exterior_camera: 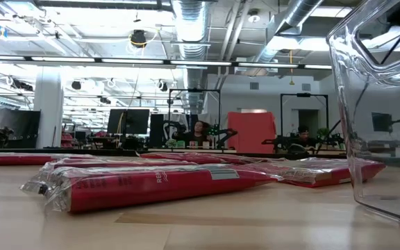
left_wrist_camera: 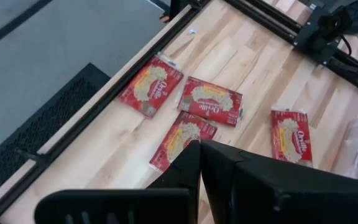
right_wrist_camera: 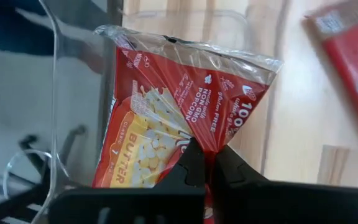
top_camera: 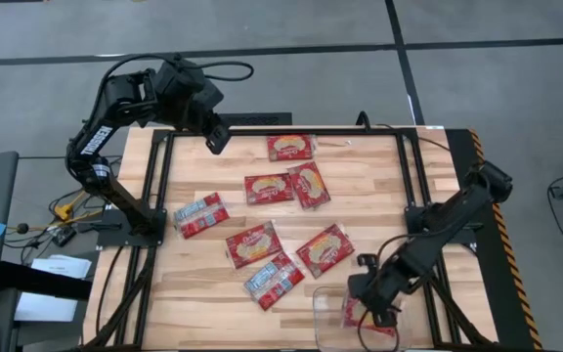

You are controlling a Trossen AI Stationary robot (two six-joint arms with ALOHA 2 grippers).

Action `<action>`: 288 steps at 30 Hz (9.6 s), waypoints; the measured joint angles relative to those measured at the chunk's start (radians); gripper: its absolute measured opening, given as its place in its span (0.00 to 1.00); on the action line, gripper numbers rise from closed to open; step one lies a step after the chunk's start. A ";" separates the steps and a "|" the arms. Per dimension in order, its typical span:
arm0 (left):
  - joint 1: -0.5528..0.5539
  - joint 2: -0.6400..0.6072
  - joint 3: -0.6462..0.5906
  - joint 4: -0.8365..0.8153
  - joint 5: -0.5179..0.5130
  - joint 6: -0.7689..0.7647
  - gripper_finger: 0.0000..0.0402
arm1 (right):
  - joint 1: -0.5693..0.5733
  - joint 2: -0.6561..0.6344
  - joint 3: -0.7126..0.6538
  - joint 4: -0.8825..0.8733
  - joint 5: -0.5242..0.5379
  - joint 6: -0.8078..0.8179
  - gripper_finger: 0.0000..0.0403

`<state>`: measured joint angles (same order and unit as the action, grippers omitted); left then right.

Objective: Sort popcorn bags into baskets
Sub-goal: Put the red popcorn bag into the transparent bin

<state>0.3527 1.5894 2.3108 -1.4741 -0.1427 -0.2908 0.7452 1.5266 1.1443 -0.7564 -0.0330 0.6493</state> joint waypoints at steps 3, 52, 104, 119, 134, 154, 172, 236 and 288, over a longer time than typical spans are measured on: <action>0.000 0.000 0.000 -0.007 0.000 -0.016 0.00 | 0.001 0.056 0.030 0.006 -0.030 -0.056 0.02; -0.501 0.001 -1.030 1.145 0.074 -0.131 0.37 | -0.365 -0.353 -0.206 -0.153 0.245 0.364 0.63; -0.525 0.504 -1.103 1.528 0.051 -0.307 0.02 | -0.547 -0.308 -0.691 0.422 0.139 0.474 0.86; -0.507 0.505 -1.106 1.542 0.018 -0.328 0.02 | -0.565 -0.175 -0.692 0.652 0.019 0.376 0.71; -0.505 0.491 -1.107 1.532 -0.001 -0.335 0.02 | -0.583 -0.173 -0.690 0.634 -0.021 0.401 0.03; -0.486 0.029 -0.968 1.011 -0.100 -0.251 0.02 | -0.562 -0.463 -0.428 0.276 0.129 0.538 0.01; -0.489 -0.234 -0.968 0.922 -0.287 -0.255 0.02 | 0.232 -0.405 -0.194 -0.003 0.822 1.336 0.01; -0.944 -0.026 -0.973 0.615 -0.332 -0.625 0.00 | -0.028 -0.180 0.025 -0.146 0.429 0.711 0.51; -1.017 0.240 -1.271 1.327 -0.533 -0.829 0.00 | -0.360 0.068 -0.071 0.398 0.263 0.311 0.58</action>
<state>-0.6640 1.8290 1.0401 -0.1471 -0.6760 -1.1194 0.3856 1.5942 1.0733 -0.3582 0.2305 0.9602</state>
